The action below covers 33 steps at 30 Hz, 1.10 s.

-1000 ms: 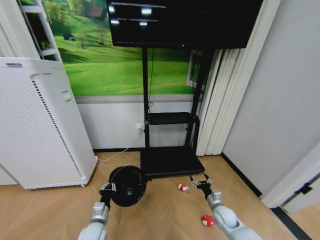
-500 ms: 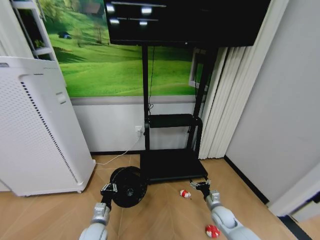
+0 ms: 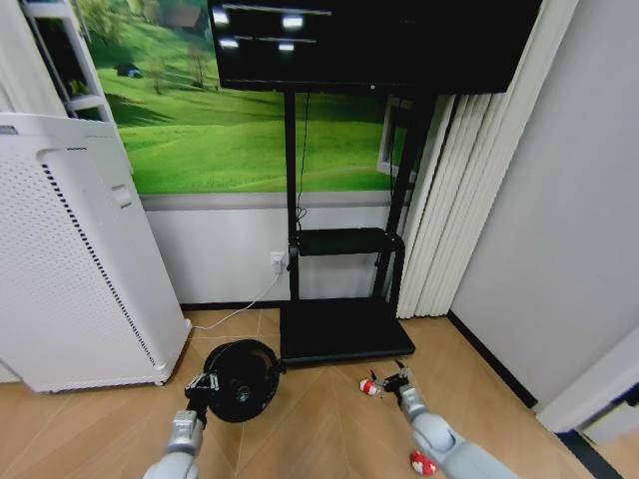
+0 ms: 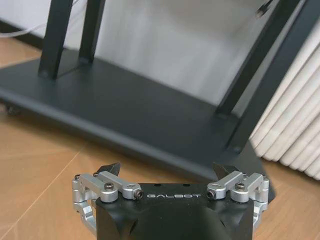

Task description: Pick up the trash bin and place the garbage on the floor into it.

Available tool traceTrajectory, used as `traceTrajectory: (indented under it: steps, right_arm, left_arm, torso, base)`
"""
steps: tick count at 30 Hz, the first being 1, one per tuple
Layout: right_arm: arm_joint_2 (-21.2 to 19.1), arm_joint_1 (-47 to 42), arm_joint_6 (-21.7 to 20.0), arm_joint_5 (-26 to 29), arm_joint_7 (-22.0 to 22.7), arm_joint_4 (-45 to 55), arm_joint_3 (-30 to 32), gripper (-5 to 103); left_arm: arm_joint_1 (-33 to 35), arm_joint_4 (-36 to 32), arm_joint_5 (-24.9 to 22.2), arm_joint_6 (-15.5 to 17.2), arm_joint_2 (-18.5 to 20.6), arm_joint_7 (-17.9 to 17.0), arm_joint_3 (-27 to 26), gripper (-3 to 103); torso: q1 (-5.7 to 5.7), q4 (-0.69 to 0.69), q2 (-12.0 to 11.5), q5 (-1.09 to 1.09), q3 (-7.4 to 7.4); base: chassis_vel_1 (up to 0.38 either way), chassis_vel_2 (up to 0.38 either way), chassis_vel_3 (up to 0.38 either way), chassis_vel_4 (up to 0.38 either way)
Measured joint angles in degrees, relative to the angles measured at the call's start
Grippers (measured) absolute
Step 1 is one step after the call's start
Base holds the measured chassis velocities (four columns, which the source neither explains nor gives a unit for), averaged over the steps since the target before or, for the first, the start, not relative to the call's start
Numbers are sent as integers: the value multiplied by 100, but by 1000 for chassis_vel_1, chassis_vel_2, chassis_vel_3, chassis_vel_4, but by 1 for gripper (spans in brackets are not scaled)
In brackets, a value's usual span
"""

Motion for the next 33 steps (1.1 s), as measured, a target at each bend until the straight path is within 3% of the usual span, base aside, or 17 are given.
traceTrajectory:
  steps: [14, 33]
  right_arm:
    - [726, 1178, 94, 217, -83, -1680, -1347, 100]
    - [1241, 1281, 177, -204, -93, -2707, -1610, 100]
  left_arm:
    - [-146, 239, -122, 0, 77, 4, -160, 4]
    - [-138, 278, -48, -51, -37, 13, 13, 4]
  torso:
    - [0, 1, 0, 0, 0]
    - [1, 0, 0, 0, 0]
  base:
    - [0, 0, 0, 0]
    - [0, 0, 0, 0]
